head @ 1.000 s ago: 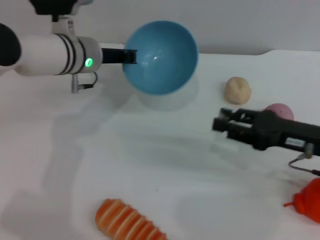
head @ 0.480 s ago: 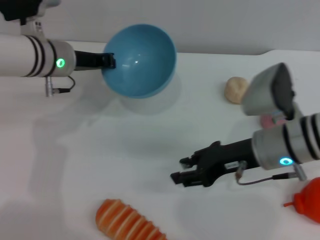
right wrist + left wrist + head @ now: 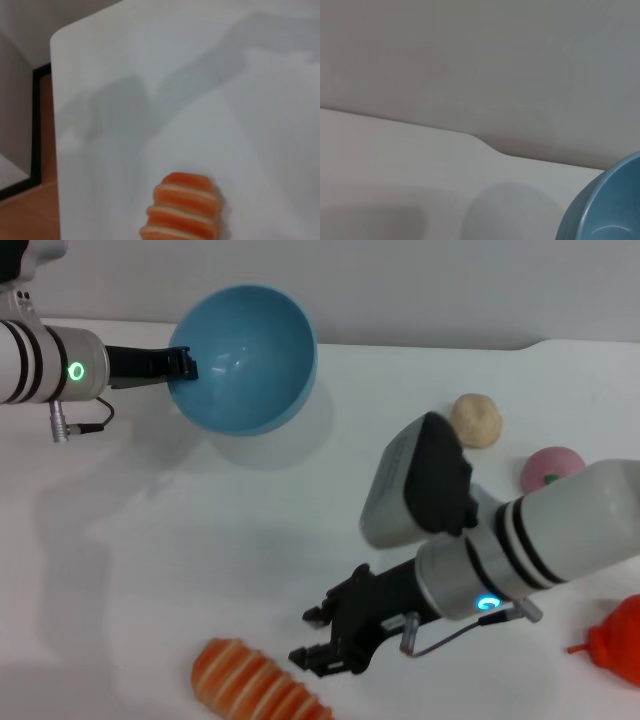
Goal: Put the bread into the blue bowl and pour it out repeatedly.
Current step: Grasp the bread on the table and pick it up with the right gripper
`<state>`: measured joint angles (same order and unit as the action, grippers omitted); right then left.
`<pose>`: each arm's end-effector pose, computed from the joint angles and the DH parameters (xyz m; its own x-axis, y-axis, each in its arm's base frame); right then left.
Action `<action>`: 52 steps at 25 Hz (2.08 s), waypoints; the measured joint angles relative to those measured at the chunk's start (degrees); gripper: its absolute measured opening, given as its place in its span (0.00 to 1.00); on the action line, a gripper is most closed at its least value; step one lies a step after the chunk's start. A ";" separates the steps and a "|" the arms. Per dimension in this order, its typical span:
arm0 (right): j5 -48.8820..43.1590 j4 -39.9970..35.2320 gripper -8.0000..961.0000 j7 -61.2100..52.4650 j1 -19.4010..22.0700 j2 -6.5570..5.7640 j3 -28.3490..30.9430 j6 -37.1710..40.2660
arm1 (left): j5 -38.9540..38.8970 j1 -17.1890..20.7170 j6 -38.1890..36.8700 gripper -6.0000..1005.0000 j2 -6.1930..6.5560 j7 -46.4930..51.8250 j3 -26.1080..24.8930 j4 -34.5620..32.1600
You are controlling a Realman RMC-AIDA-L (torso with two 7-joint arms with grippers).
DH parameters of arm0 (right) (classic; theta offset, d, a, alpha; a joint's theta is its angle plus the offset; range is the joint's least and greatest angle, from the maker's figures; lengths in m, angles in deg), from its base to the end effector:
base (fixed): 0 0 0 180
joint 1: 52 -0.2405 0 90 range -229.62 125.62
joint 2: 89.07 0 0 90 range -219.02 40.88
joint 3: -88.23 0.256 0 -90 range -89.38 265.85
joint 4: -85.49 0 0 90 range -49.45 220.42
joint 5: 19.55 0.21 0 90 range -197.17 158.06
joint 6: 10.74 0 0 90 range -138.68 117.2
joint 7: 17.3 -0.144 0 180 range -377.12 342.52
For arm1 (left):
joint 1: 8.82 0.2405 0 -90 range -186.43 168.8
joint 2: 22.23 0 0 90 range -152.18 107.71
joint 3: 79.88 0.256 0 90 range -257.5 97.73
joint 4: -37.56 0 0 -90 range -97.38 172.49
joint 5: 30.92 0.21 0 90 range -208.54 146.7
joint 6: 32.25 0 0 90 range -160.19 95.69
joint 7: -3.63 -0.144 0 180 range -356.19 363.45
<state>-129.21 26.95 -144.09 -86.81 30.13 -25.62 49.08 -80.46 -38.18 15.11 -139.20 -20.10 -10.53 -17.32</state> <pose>0.1490 0.2898 -0.1446 0.9349 -0.3462 0.0780 -0.3487 -0.9370 0.0205 -0.2685 0.4113 0.0181 0.3411 0.7520 0.5641 0.9156 -0.1298 -0.3806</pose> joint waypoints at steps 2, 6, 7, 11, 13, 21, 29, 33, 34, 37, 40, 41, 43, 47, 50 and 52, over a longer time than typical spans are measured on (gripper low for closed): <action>0.18 -0.23 0.56 -0.25 -0.44 0.02 -1.78 -0.24 | 0.00 0.08 0.10 0.00 -0.16 -0.24 0.00 -0.19; 0.50 -0.59 0.56 -0.81 -0.85 0.17 -4.09 -0.63 | 0.00 -0.07 0.26 0.00 -0.23 -0.29 0.33 -0.35; 0.80 -0.59 0.56 -0.82 -0.79 0.22 -4.52 -0.91 | -0.01 -0.17 0.27 0.00 -0.24 -0.31 0.40 -0.39; 2.46 -0.18 0.57 -1.26 -0.92 0.32 -7.45 -2.94 | -0.08 -0.52 0.28 0.00 -0.31 -0.83 0.46 -0.41; 2.60 0.15 0.56 -2.82 -1.30 0.37 -9.58 -4.48 | -0.15 -0.62 0.29 0.00 -0.35 -1.04 0.46 -0.41; 5.18 3.34 0.55 -7.97 -2.86 0.46 -14.49 -8.56 | -0.55 -0.69 0.28 0.00 -0.63 -1.85 0.52 -0.41; 10.68 7.61 0.54 -8.08 -3.57 0.63 -17.57 -12.95 | -0.56 -0.82 0.36 0.00 -0.64 -1.85 1.65 -0.39; 11.62 8.45 0.53 -8.09 -3.70 0.63 -17.60 -13.40 | -0.56 -1.11 0.37 0.00 -0.64 -1.85 1.84 -0.40; 11.63 8.51 0.53 -8.10 -3.70 0.63 -17.70 -13.55 | -0.56 -1.28 0.37 0.00 -0.65 -1.85 1.91 -0.40; 11.66 8.61 0.53 -8.12 -3.61 0.63 -17.97 -13.68 | -0.56 -1.50 0.37 0.00 -0.70 -1.85 2.00 -0.40; 11.68 9.12 0.52 -8.12 -3.57 0.62 -18.01 -13.73 | -0.59 -1.77 0.37 0.00 -0.72 -1.85 2.02 -0.40; 11.69 9.23 0.51 -8.12 -3.53 0.62 -18.00 -13.75 | -0.61 -1.82 0.37 0.00 -0.72 -1.84 2.02 -0.40; 11.70 9.40 0.50 -8.12 -3.30 0.58 -17.83 -13.75 | -0.64 -1.92 0.37 0.00 -0.72 -1.84 2.02 -0.40; 11.63 8.99 0.47 -7.68 -2.85 0.41 -17.80 -13.77 | -0.66 -2.01 0.37 0.00 -0.72 -1.85 2.02 -0.40; 11.35 8.58 0.45 -7.61 -2.43 0.17 -17.52 -13.77 | -0.66 -2.01 0.37 0.00 -0.73 -1.86 2.02 -0.40; 11.30 7.92 0.43 -7.31 -1.70 -0.11 -16.67 -13.66 | -0.66 -2.02 0.37 0.00 -0.73 -1.86 2.02 -0.37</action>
<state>-117.91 34.87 -151.41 -88.50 30.01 -42.28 35.42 -81.12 -40.20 15.48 -139.92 -21.96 -8.51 -17.69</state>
